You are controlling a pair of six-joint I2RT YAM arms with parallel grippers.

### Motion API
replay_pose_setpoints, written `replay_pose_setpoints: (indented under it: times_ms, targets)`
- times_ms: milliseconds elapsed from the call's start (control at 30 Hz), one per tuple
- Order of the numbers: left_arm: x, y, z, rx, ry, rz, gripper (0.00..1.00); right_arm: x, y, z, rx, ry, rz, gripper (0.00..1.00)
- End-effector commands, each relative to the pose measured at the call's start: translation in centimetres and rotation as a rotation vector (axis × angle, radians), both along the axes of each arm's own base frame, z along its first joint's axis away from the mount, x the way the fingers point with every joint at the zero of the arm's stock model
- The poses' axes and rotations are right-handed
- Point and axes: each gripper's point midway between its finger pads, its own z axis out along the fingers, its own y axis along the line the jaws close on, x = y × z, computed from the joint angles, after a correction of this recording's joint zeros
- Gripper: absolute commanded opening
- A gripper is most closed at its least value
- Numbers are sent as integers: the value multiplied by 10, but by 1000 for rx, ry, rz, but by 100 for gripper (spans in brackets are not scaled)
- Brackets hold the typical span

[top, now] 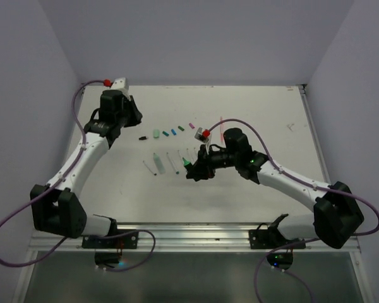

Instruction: Open the pen caps

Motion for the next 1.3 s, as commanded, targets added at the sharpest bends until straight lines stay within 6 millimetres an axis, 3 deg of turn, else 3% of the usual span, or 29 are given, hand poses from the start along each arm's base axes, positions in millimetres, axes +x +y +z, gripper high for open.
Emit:
replay_pose_setpoints:
  times_ms: [0, 67, 100, 167, 267, 400, 567, 967, 1267]
  targets:
    - [-11, 52, -65, 126, 223, 177, 0, 7, -5, 7, -7, -73, -46, 0]
    - [-9, 74, -84, 175, 283, 269, 0, 7, -7, 4, -14, -74, -54, 0]
    - [-7, 78, -105, 197, 345, 291, 0, 8, -7, 4, -16, -78, -59, 0]
    - [-4, 91, -121, 242, 406, 341, 0, 8, -8, 3, -16, -78, -59, 0]
    - [-2, 103, -169, 322, 541, 385, 0, 8, -8, 2, -13, -78, -62, 0]
    - [-1, 111, -199, 368, 627, 437, 1, 7, -7, 1, -8, -74, -60, 0]
    - [10, 110, -209, 360, 625, 448, 9, 6, -6, -1, -3, -69, -51, 0]
    - [26, 114, -221, 383, 602, 475, 16, 8, -5, -6, -13, -58, -52, 0]
    - [29, 114, -231, 392, 613, 470, 31, 8, -5, -8, -18, -53, -54, 0]
